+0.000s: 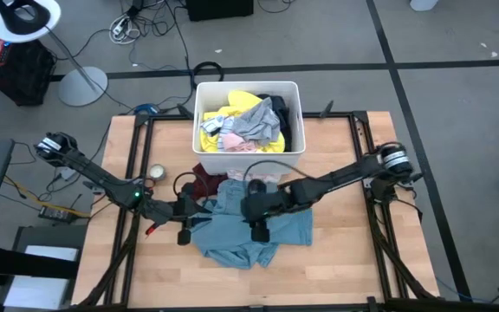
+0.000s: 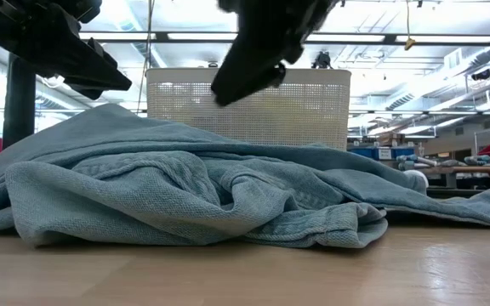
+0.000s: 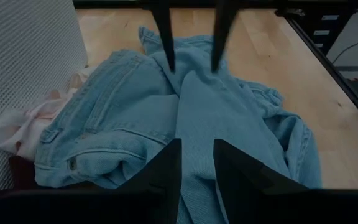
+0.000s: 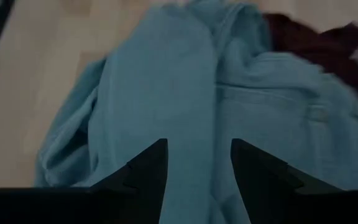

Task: Sort clothes
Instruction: Put the blue jeans into the white laundry bin

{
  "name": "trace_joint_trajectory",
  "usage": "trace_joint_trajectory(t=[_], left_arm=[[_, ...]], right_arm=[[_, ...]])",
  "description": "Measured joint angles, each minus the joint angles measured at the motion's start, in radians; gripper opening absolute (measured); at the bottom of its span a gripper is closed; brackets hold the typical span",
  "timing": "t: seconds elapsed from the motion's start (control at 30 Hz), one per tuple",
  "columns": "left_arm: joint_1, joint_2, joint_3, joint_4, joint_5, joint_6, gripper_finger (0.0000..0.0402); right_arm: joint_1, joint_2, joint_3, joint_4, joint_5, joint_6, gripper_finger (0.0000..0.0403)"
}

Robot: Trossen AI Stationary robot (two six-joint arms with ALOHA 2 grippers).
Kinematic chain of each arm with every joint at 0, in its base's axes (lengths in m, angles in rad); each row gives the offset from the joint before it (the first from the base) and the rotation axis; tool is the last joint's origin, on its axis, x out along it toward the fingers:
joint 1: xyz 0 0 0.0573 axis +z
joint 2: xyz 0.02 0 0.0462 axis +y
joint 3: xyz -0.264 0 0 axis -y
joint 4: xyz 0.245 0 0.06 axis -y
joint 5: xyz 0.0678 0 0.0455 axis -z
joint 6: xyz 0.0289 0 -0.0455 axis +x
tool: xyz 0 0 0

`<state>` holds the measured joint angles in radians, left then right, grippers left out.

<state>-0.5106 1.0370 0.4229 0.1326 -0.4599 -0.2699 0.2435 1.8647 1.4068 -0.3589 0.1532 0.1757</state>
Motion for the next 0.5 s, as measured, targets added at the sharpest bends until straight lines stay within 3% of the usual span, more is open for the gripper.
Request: trace_joint_trajectory(t=[0.33, 0.5], left_arm=[[0.000, 0.000, 0.000, -0.004, 0.002, 0.000, 0.0099], [0.000, 0.000, 0.000, -0.004, 0.004, -0.002, 0.0099]], right_arm=[[-0.015, 0.279, 0.321, -0.273, -0.076, 0.014, 0.0178], [-0.034, 0.395, 0.368, -0.281, -0.125, 0.016, 0.0178]])
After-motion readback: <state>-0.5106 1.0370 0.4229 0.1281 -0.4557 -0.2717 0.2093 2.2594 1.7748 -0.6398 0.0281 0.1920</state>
